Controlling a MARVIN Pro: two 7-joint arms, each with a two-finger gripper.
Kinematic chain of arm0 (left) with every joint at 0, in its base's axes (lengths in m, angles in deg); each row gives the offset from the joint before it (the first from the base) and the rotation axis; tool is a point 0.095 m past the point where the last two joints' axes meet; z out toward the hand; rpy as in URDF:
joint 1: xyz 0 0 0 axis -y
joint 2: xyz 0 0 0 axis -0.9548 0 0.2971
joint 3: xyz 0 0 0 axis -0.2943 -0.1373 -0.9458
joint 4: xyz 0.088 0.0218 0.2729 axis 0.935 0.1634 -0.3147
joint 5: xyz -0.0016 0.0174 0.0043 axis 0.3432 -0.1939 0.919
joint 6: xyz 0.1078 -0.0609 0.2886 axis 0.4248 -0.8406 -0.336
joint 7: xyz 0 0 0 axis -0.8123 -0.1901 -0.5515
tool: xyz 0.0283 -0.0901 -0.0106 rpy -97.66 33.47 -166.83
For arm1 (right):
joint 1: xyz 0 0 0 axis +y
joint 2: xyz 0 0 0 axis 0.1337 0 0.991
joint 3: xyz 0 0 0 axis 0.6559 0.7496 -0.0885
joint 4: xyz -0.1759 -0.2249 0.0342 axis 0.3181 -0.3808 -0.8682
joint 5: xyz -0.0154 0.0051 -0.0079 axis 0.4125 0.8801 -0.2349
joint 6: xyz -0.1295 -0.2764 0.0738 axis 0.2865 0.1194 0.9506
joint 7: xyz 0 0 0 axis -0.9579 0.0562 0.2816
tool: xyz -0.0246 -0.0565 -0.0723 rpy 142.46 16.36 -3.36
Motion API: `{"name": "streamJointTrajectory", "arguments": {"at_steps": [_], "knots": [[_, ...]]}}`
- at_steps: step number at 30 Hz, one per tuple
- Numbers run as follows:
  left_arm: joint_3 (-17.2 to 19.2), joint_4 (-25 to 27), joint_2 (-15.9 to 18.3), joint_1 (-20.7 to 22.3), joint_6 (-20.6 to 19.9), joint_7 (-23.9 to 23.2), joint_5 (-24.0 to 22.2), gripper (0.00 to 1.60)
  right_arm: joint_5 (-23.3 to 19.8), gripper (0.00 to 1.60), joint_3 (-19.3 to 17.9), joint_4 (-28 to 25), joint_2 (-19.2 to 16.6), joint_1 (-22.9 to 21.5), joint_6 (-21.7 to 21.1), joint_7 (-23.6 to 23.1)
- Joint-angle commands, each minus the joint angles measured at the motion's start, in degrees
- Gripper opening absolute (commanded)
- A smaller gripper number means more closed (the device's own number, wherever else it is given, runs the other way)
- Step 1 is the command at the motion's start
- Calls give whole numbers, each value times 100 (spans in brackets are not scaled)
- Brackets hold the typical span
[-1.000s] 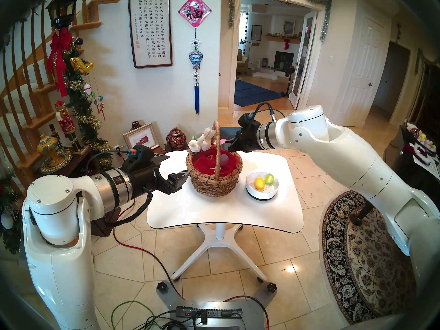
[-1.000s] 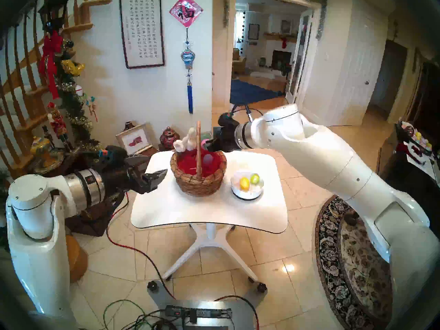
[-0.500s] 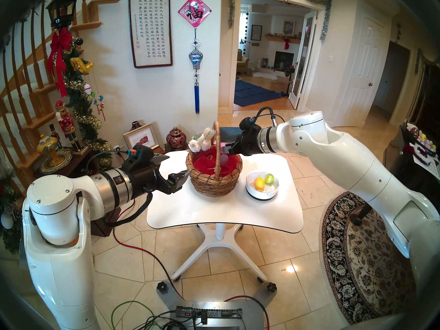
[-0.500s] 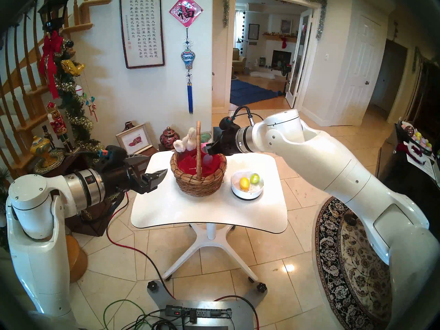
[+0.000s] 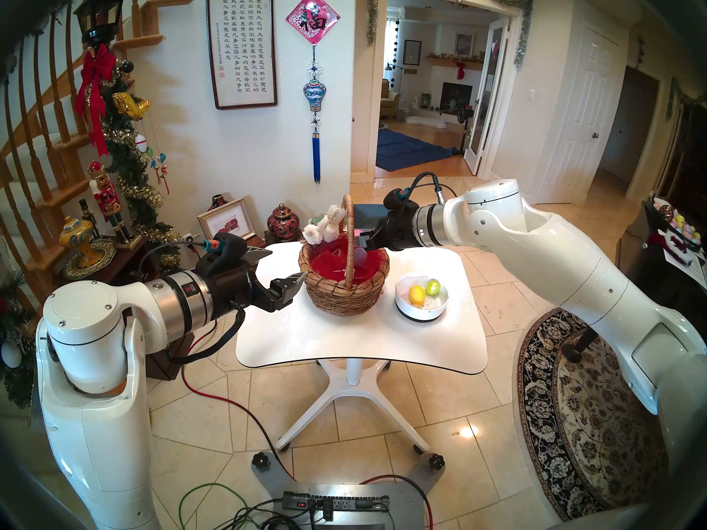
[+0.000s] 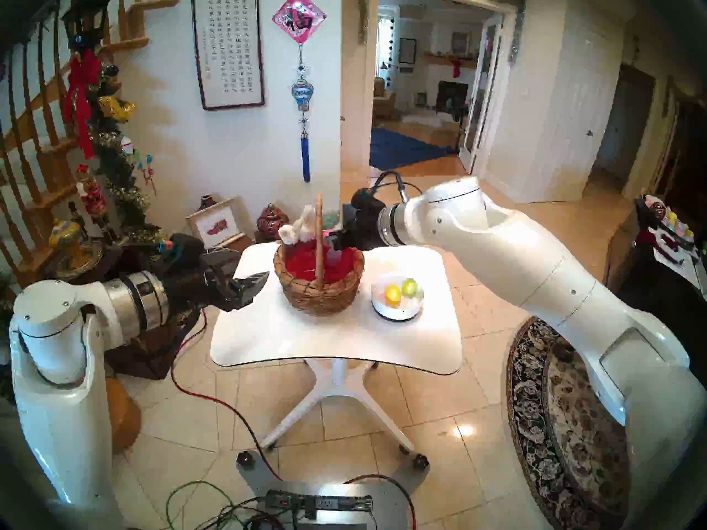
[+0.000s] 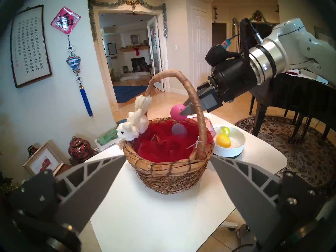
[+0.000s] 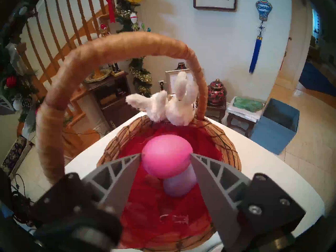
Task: Put easter egg into basket
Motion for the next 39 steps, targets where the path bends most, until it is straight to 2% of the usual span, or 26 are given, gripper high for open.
{"name": "streamJointTrajectory", "arguments": {"at_steps": [1,9,22,30,39], "knots": [[-12,29,4,20,4,6,4,160,32,111,-40,-1,-7,-55,51,-7],[-12,29,4,20,4,6,4,160,32,119,-43,9,-3,-55,57,-47],[-12,29,3,20,4,6,4,160,52,120,-52,-12,0,-93,-34,17],[-12,28,3,20,5,5,4,160,28,119,-123,-168,-140,-78,-141,175],[-12,28,3,20,5,5,4,160,-120,117,-281,-503,-480,79,-250,410]]}}
